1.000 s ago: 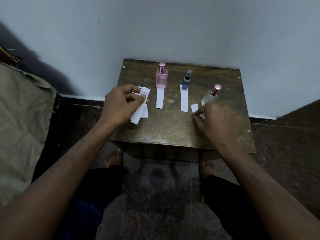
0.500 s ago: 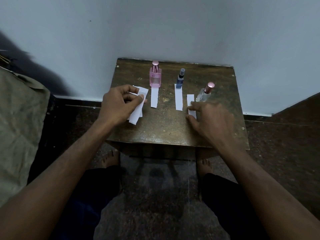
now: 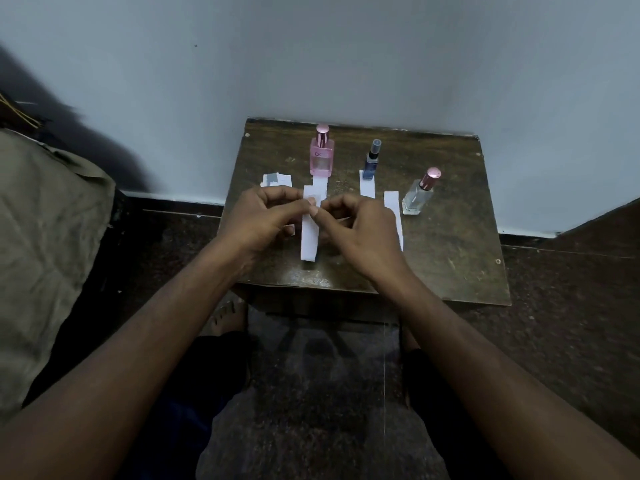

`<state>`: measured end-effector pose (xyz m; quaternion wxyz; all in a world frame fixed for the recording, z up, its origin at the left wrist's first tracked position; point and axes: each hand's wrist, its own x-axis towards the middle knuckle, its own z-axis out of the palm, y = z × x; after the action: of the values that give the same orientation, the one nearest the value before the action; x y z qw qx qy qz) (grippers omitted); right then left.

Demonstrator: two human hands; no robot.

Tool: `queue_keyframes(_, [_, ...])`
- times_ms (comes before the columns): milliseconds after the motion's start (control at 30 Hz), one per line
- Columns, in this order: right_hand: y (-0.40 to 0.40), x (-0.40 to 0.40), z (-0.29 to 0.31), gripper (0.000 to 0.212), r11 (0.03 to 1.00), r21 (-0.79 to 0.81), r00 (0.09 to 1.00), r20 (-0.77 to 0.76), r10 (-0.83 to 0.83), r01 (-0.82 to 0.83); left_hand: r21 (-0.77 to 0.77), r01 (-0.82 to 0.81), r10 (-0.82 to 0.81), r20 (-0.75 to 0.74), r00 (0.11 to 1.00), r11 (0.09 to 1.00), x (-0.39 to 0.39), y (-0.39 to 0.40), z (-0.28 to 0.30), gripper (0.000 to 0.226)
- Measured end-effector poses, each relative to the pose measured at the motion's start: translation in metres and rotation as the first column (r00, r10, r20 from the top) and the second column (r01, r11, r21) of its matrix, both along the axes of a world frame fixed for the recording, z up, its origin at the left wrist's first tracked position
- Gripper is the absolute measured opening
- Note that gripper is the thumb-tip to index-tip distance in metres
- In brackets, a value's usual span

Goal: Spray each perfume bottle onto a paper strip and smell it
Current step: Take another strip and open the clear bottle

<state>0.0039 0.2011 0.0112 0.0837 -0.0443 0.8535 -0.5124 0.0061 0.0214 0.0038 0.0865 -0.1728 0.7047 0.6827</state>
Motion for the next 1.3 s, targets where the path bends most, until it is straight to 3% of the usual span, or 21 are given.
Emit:
queue_keyframes(167, [-0.02, -0.008, -0.001, 0.011, 0.982, -0.171, 0.984, 0.17, -0.05, 0.08, -0.029, -0.029, 0.029, -0.02, 0.999, 0.999, -0.001, -0.009, 0.004, 0.014])
queue_keyframes(233, [-0.022, -0.011, -0.002, 0.007, 0.98, -0.169, 0.98, 0.181, -0.077, 0.108, -0.223, -0.008, -0.006, -0.065, 0.998, 0.975, -0.003, -0.017, 0.002, 0.016])
queue_keyframes(267, [-0.024, -0.013, -0.003, 0.004, 0.983, -0.139, 0.982, 0.158, -0.1, 0.122, -0.41, -0.025, -0.016, -0.096, 0.995, 0.912, -0.005, -0.022, 0.001, 0.018])
queue_keyframes(333, [-0.028, -0.017, -0.008, 0.004, 0.987, -0.075, 0.984, 0.111, -0.136, 0.145, -0.704, -0.104, -0.017, -0.163, 0.987, 0.702, -0.005, -0.032, -0.002, 0.029])
queue_keyframes(433, [-0.035, -0.023, -0.015, 0.007, 0.986, -0.02, 0.984, 0.069, -0.161, 0.163, -0.818, -0.105, -0.049, -0.161, 0.986, 0.565, -0.003, -0.038, -0.012, 0.045])
queue_keyframes(567, [-0.045, -0.027, -0.02, 0.008, 0.986, 0.028, 0.986, -0.005, -0.165, 0.165, -0.855, -0.044, -0.083, -0.101, 0.991, 0.517, -0.004, -0.039, -0.021, 0.048])
queue_keyframes(633, [-0.05, -0.029, -0.023, 0.008, 0.986, 0.033, 0.987, -0.008, -0.162, 0.162, -0.834, -0.008, -0.059, -0.048, 0.997, 0.552, -0.006, -0.044, -0.017, 0.036])
queue_keyframes(833, [-0.058, -0.032, -0.026, 0.008, 0.987, 0.038, 0.988, -0.006, -0.157, 0.157, -0.612, 0.006, 0.064, 0.093, 0.994, 0.791, -0.006, -0.059, -0.005, 0.024])
queue_keyframes(967, [-0.063, -0.033, -0.026, 0.009, 0.989, 0.025, 0.989, -0.028, -0.143, 0.144, -0.307, -0.085, 0.129, 0.128, 0.983, 0.948, -0.002, -0.068, 0.001, 0.026])
queue_keyframes(1100, [-0.072, -0.037, -0.027, 0.008, 0.992, 0.014, 0.991, -0.035, -0.126, 0.127, -0.016, -0.157, 0.158, 0.107, 0.982, 0.988, 0.001, -0.067, 0.008, 0.039])
queue_keyframes(1167, [-0.075, -0.039, -0.028, 0.007, 0.992, 0.024, 0.992, -0.033, -0.12, 0.121, -0.051, -0.134, 0.138, 0.101, 0.985, 0.99, 0.001, -0.063, 0.008, 0.035])
queue_keyframes(1300, [-0.072, -0.04, -0.029, 0.003, 0.99, 0.086, 0.993, -0.047, -0.108, 0.111, -0.314, -0.052, 0.082, 0.085, 0.993, 0.948, 0.001, -0.053, 0.0, 0.028])
